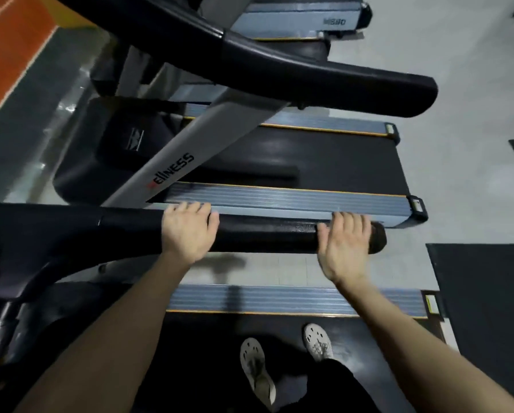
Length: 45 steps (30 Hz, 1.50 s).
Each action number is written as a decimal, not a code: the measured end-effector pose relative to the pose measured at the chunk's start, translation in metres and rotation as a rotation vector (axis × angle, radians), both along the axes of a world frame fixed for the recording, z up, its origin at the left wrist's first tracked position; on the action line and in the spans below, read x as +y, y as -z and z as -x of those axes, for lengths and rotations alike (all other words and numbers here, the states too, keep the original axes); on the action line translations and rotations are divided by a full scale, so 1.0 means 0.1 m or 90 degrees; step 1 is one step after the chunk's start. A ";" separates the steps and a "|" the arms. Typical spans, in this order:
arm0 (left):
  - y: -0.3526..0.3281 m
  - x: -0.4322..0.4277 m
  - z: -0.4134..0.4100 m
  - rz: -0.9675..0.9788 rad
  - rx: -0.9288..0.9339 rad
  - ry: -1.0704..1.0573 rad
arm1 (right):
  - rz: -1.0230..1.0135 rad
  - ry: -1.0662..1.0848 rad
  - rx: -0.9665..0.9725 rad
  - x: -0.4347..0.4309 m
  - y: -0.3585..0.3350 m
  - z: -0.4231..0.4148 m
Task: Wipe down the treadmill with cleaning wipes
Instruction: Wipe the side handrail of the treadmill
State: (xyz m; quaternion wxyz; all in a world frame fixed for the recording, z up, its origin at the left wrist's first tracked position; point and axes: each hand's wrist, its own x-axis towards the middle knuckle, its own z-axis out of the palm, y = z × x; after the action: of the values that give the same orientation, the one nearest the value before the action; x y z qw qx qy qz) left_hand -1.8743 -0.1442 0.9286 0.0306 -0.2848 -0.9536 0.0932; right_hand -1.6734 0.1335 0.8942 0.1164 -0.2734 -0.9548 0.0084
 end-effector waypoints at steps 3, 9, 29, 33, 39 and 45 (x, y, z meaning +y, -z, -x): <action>0.05 -0.02 0.05 -0.004 0.002 0.022 | 0.046 -0.114 0.030 -0.91 0.01 0.60; -0.05 -0.15 0.27 -0.004 -0.032 0.175 | 0.035 -0.223 0.041 -0.62 -0.04 0.46; 0.07 -0.11 0.30 -0.047 0.069 0.190 | 0.019 0.009 0.106 0.23 -0.04 -0.16; 0.14 -0.22 0.34 0.003 0.164 0.255 | 0.069 -0.025 0.149 -0.72 -0.12 0.52; 0.25 -0.28 0.42 0.001 0.237 0.250 | 0.068 -0.251 0.109 -0.30 -0.02 0.39; 0.19 -0.16 0.34 -0.036 0.177 0.189 | 0.070 0.076 0.153 0.58 0.06 -0.32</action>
State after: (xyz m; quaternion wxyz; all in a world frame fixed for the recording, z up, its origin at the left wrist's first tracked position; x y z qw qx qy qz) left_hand -1.9084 -0.1605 0.9101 0.1829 -0.4060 -0.8898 0.0995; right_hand -1.6413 0.1919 0.8884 0.2151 -0.3324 -0.9142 0.0862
